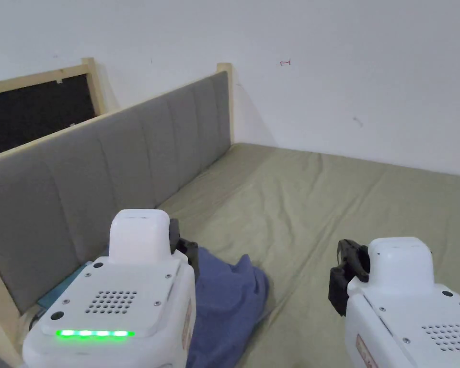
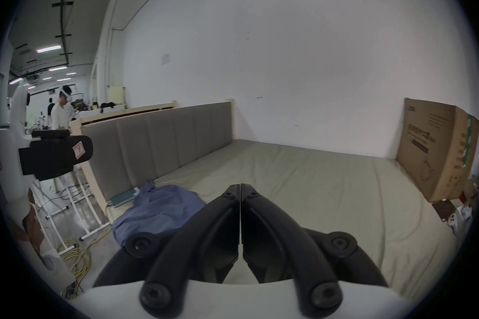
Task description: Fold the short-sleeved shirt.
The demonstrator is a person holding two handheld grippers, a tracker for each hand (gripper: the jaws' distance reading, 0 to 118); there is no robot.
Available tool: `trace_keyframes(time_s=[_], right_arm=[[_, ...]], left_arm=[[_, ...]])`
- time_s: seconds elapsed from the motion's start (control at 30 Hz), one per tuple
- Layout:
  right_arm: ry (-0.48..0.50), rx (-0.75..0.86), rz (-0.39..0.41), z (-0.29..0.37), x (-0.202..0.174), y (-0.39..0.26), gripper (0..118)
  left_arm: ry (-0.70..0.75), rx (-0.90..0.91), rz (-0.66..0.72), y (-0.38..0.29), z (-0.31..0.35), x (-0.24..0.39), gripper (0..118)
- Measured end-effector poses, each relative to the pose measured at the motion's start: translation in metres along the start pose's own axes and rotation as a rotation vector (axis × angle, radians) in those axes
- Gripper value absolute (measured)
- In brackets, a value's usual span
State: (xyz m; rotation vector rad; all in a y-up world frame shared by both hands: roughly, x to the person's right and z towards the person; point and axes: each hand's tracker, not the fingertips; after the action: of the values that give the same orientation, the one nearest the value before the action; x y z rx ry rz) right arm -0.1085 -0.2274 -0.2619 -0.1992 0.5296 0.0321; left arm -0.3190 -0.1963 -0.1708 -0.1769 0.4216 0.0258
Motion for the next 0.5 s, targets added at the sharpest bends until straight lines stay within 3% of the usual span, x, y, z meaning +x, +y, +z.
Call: trace_keyframes(time_s=[0.23,0.43,0.47,0.5], right_arm=[[0.076,-0.021,0.046,-0.010,-0.025,-0.001,1],[0.093,-0.066,0.075,-0.015,-0.031,-0.010,1],[0.092,-0.084,0.082,-0.017,-0.030,-0.013,1],[0.093,-0.108,0.088,-0.020,-0.030,-0.016,1]], left_arm=[[0.081,-0.147,0.004,-0.012,-0.022,-0.028,0],[0.022,-0.581,0.073,-0.078,-0.122,-0.041,0],[0.041,-0.610,0.082,-0.093,-0.132,-0.039,2],[0.049,-0.629,0.103,-0.107,-0.139,-0.038,17]])
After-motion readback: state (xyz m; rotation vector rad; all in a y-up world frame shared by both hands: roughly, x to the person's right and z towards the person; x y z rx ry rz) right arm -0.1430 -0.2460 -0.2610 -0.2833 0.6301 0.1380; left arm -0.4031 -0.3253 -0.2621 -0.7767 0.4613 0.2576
